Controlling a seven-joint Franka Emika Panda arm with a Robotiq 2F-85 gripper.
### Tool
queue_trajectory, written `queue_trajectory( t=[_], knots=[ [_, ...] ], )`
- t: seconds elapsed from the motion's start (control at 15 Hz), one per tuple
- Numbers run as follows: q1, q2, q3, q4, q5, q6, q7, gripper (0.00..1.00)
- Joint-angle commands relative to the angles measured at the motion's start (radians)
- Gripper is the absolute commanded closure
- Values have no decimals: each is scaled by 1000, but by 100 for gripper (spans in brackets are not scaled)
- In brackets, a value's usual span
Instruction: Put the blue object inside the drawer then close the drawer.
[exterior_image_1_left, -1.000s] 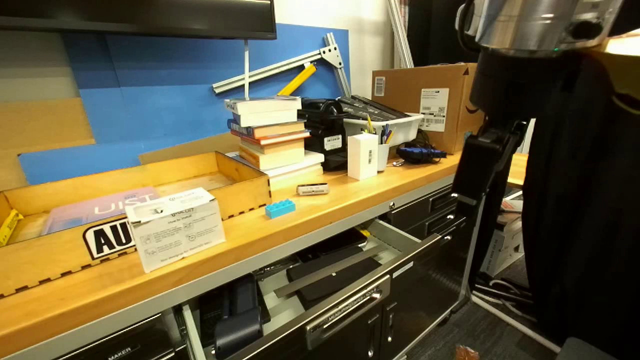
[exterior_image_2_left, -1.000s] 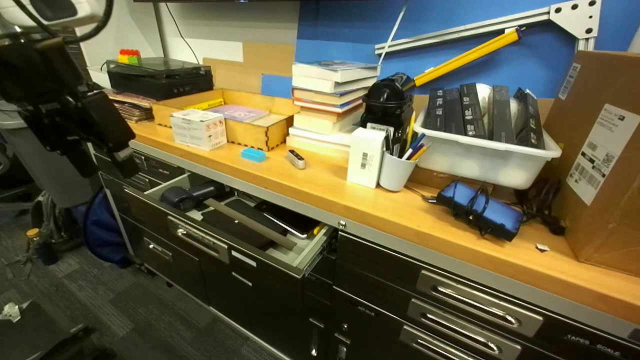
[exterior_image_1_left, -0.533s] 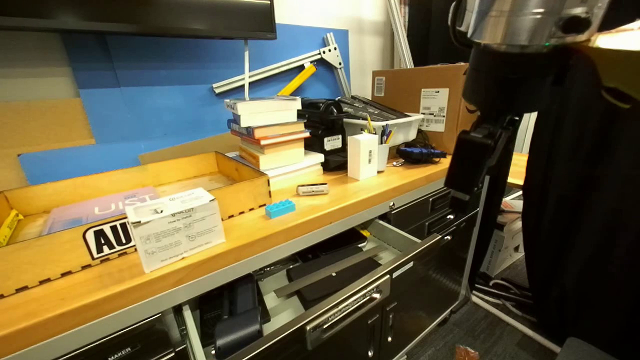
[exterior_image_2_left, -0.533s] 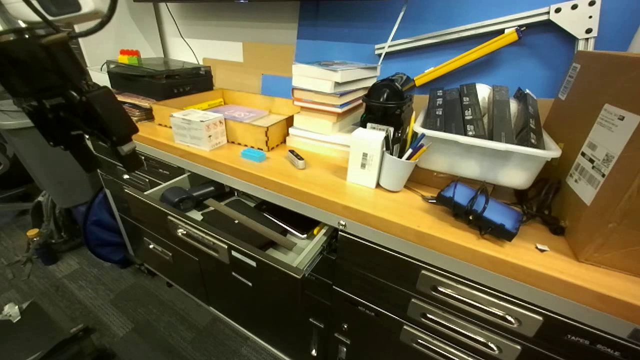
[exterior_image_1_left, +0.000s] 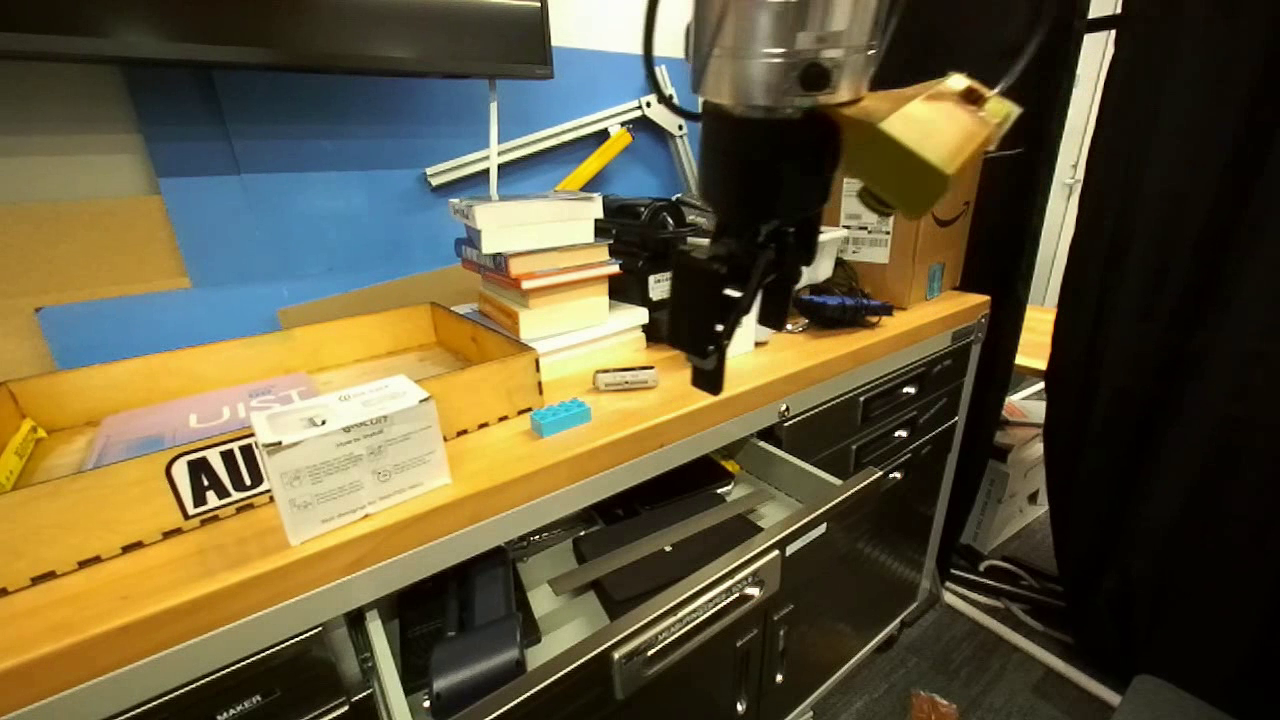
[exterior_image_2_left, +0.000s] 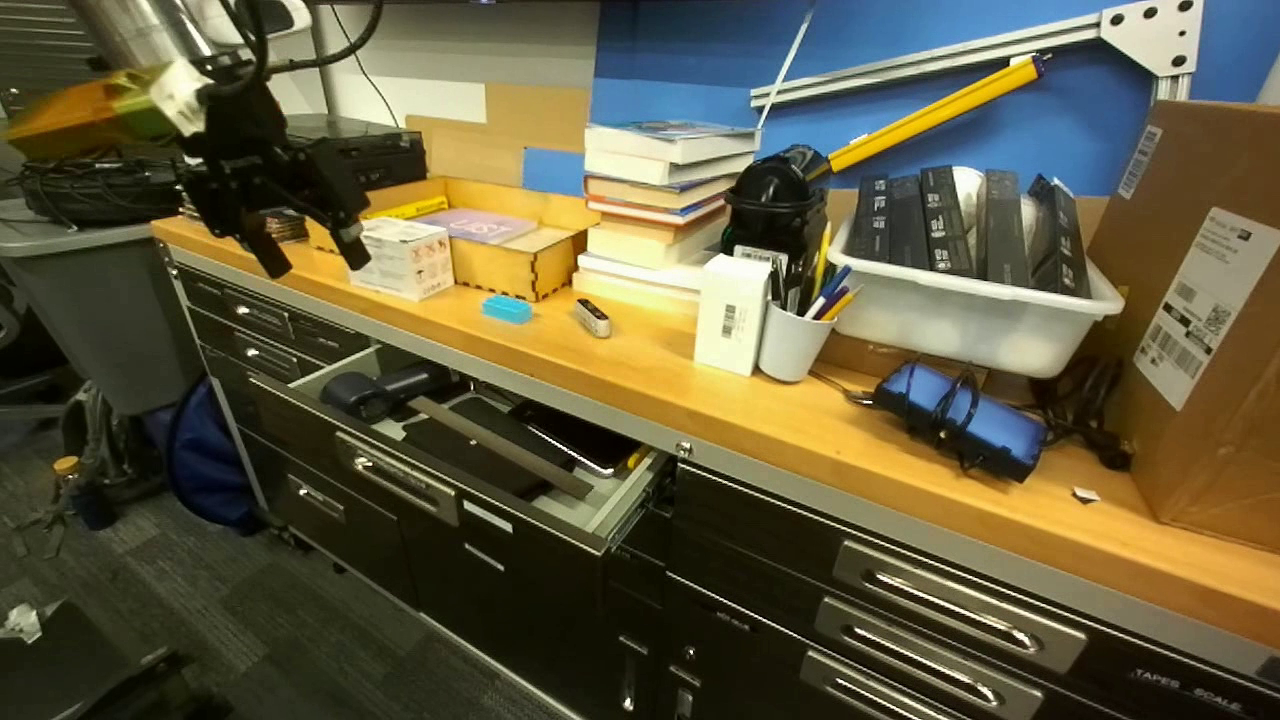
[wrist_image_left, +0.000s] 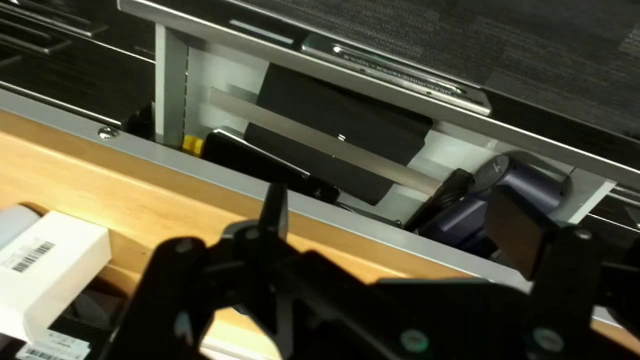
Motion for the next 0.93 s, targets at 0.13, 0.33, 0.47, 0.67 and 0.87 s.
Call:
queue_trajectory(
  t=[0.13, 0.33, 0.47, 0.67, 0.87],
  knots=[
    [-26, 341, 72, 274, -132, 109, 199, 0],
    [-15, 453, 66, 352, -221, 156, 334, 0],
    [-5, 504, 46, 373, -270, 194, 417, 0],
    [10, 566, 15, 391, -327, 238, 522, 0],
    [25, 616, -21, 394, -348, 306, 616, 0]
  ],
)
